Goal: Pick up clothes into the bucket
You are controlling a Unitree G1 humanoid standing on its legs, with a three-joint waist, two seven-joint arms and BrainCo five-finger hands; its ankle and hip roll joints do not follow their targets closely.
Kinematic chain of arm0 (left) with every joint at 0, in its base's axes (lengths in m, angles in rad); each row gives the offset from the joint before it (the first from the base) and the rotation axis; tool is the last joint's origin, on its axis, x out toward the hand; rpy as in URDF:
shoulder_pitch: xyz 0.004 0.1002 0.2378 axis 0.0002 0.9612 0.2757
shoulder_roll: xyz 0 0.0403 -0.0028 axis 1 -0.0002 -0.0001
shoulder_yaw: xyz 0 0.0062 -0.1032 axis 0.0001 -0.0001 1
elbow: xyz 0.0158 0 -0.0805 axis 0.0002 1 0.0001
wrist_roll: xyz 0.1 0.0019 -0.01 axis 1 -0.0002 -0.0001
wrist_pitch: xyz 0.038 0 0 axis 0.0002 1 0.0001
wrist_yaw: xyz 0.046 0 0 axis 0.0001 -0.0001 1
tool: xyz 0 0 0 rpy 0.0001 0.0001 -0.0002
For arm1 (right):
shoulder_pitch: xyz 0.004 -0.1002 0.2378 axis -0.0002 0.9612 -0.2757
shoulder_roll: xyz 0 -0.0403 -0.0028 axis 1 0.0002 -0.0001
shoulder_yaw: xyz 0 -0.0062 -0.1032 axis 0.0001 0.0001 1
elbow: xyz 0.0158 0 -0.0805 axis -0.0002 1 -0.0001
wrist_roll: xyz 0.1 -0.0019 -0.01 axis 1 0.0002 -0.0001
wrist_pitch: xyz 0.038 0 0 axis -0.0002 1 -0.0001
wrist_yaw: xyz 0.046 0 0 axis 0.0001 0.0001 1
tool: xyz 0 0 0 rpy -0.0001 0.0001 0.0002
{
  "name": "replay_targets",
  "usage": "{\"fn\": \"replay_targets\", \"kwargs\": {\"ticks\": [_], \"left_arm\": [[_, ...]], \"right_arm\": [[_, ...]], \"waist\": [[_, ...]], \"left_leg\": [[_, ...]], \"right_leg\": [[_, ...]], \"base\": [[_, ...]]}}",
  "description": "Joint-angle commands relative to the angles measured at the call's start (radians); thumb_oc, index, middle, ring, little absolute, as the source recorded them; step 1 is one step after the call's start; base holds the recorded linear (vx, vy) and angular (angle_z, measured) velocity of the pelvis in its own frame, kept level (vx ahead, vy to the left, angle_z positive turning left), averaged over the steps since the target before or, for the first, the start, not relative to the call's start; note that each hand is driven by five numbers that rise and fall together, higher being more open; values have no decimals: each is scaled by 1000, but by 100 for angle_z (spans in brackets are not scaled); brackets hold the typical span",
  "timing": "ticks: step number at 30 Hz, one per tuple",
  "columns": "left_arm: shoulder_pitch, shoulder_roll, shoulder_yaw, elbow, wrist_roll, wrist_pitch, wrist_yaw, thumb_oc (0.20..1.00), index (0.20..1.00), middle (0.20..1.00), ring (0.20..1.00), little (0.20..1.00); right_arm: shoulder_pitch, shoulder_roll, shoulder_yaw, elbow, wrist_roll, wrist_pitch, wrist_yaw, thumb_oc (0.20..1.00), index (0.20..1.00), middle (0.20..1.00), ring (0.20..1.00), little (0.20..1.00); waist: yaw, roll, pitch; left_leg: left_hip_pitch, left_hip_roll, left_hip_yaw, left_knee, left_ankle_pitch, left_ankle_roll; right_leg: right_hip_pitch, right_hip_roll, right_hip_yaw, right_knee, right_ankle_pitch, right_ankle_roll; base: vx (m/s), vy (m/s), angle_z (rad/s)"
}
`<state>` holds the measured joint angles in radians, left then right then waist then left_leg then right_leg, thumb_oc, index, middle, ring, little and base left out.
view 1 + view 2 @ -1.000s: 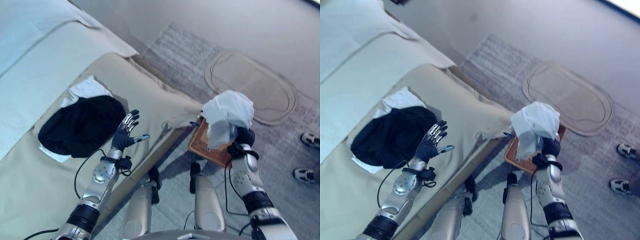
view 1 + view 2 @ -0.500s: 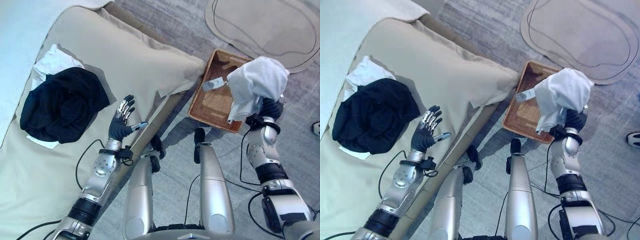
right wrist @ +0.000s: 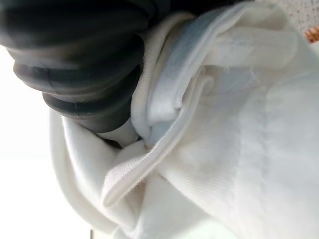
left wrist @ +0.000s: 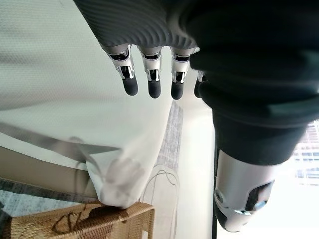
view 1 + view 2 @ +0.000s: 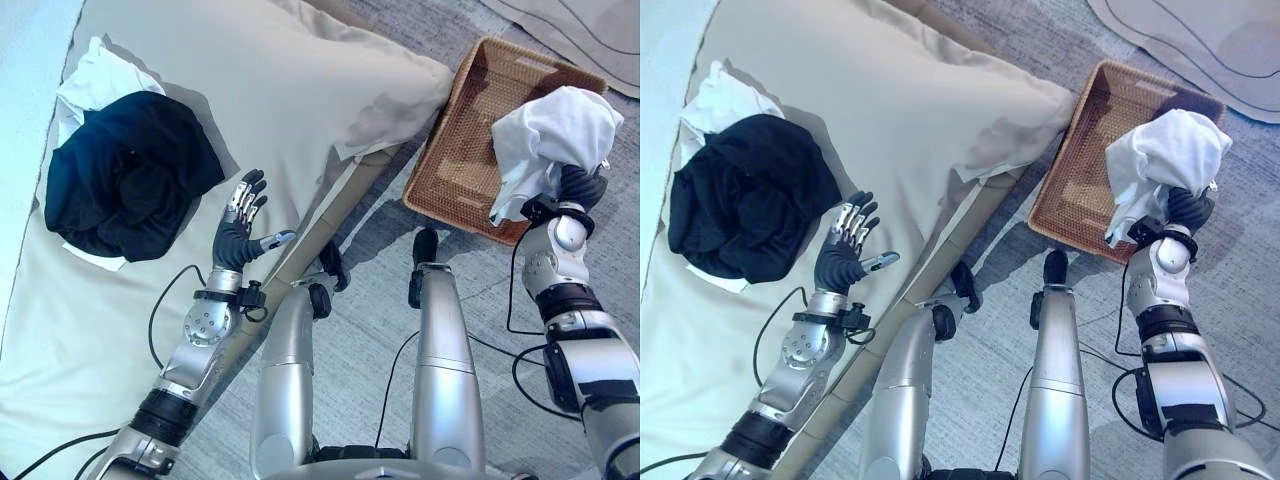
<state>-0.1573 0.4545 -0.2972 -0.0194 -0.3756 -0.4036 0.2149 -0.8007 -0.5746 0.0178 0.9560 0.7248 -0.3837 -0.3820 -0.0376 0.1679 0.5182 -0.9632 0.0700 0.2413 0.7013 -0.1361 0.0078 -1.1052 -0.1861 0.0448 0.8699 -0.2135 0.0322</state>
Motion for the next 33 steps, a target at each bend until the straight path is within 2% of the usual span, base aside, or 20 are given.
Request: {"fn": "replay_targets", "kwargs": {"ticks": [1, 2, 3, 4, 5, 6, 16, 22, 26, 27, 28, 29, 33], "left_arm": [[38, 10, -11, -82, 6, -65, 33, 1000, 1000, 1000, 1000, 1000], [38, 9, -11, -82, 7, -64, 34, 1000, 1000, 1000, 1000, 1000], [35, 10, -9, -89, 6, -66, 42, 1000, 1000, 1000, 1000, 1000], [34, 10, -9, -90, 6, -66, 42, 1000, 1000, 1000, 1000, 1000], [35, 12, -12, -94, 6, -63, 48, 1000, 1000, 1000, 1000, 1000], [34, 13, -11, -97, 6, -62, 51, 1000, 1000, 1000, 1000, 1000], [21, 13, -4, -89, 5, -62, 68, 1000, 1000, 1000, 1000, 1000], [-1, 11, -8, -68, 3, -65, 73, 1000, 1000, 1000, 1000, 1000], [-10, 5, 0, -36, 4, -71, 75, 1000, 1000, 1000, 1000, 1000], [-13, 2, 6, -29, 3, -72, 75, 1000, 1000, 1000, 1000, 1000], [-12, 3, 5, -29, 3, -72, 75, 1000, 1000, 1000, 1000, 1000], [-16, -1, 9, -15, 9, -74, 77, 1000, 1000, 1000, 1000, 1000], [-18, -17, 31, 76, 37, -69, 96, 1000, 1000, 1000, 1000, 1000]], "right_arm": [[-49, -59, 69, 24, -76, -2, -27, 200, 200, 200, 200, 200], [-50, -59, 70, 24, -77, -2, -28, 200, 200, 200, 200, 200], [-61, -58, 76, 42, -80, 6, -35, 316, 316, 316, 316, 316], [-62, -58, 76, 43, -80, 6, -35, 495, 495, 495, 495, 495], [-77, -59, 87, 63, -85, 15, -42, 950, 950, 950, 950, 950], [-84, -56, 91, 71, -87, 20, -44, 1000, 1000, 1000, 1000, 1000], [-103, -32, 89, 120, -87, 29, -63, 1000, 1000, 1000, 1000, 1000], [-114, -11, 81, 150, -71, 34, -74, 1000, 1000, 1000, 1000, 1000], [-78, 13, 90, 101, -107, 34, -78, 1000, 1000, 1000, 1000, 1000], [-59, 21, 93, 66, -125, 31, -81, 1000, 1000, 1000, 1000, 1000], [-56, 22, 93, 64, -127, 32, -83, 1000, 1000, 1000, 1000, 1000], [-30, 32, 97, 31, -153, 30, -84, 1000, 1000, 1000, 1000, 1000], [93, 93, 109, -107, -229, 23, -71, 1000, 1000, 1000, 1000, 1000]], "waist": [[-31, 16, -36], [-32, 16, -36], [-32, 14, -30], [-33, 14, -30], [-33, 13, -29], [-34, 12, -29], [-39, -5, -33], [-35, -17, -47], [-32, -38, -55], [-35, -47, -52], [-32, -44, -56], [-35, -54, -54], [-23, -91, -63]], "left_leg": [[-2, 28, -76, 144, -163, -29], [-2, 28, -76, 144, -163, -29], [-8, 27, -76, 151, -164, -28], [-8, 27, -76, 151, -164, -28], [-11, 27, -75, 153, -166, -28], [-12, 27, -75, 154, -166, -28], [-5, 22, -74, 135, -160, -29], [39, 17, -80, 60, -132, -29], [103, 6, -92, -34, -88, -33], [104, 5, -86, -58, -48, -27], [118, 4, -97, -58, -75, -36], [129, 1, -93, -90, -29, -32], [236, -3, -132, -191, 18, -39]], "right_leg": [[1, -54, 39, -63, 85, 79], [0, -54, 40, -63, 84, 79], [-3, -53, 38, -58, 85, 78], [-4, -53, 39, -58, 84, 78], [-7, -53, 40, -57, 85, 78], [-8, -53, 39, -57, 85, 78], [1, -52, 33, -79, 94, 79], [49, -63, 9, -151, 122, 92], [132, -79, -26, -251, 167, 109], [142, -85, -38, -283, 206, 106], [154, -82, -36, -274, 178, 114], [176, -92, -55, -317, 220, 111], [320, -104, -120, -420, 255, 126]], "base": [[0, 0, 0], [0, 0, 0], [0, 0, 0], [0, 0, 0], [0, 0, 0], [0, 0, 0], [0, 0, 0], [-5, -1, 0], [-50, -5, 4], [-21, -8, 7], [-88, -24, 19], [2, -46, 22], [15, -105, 22]]}}
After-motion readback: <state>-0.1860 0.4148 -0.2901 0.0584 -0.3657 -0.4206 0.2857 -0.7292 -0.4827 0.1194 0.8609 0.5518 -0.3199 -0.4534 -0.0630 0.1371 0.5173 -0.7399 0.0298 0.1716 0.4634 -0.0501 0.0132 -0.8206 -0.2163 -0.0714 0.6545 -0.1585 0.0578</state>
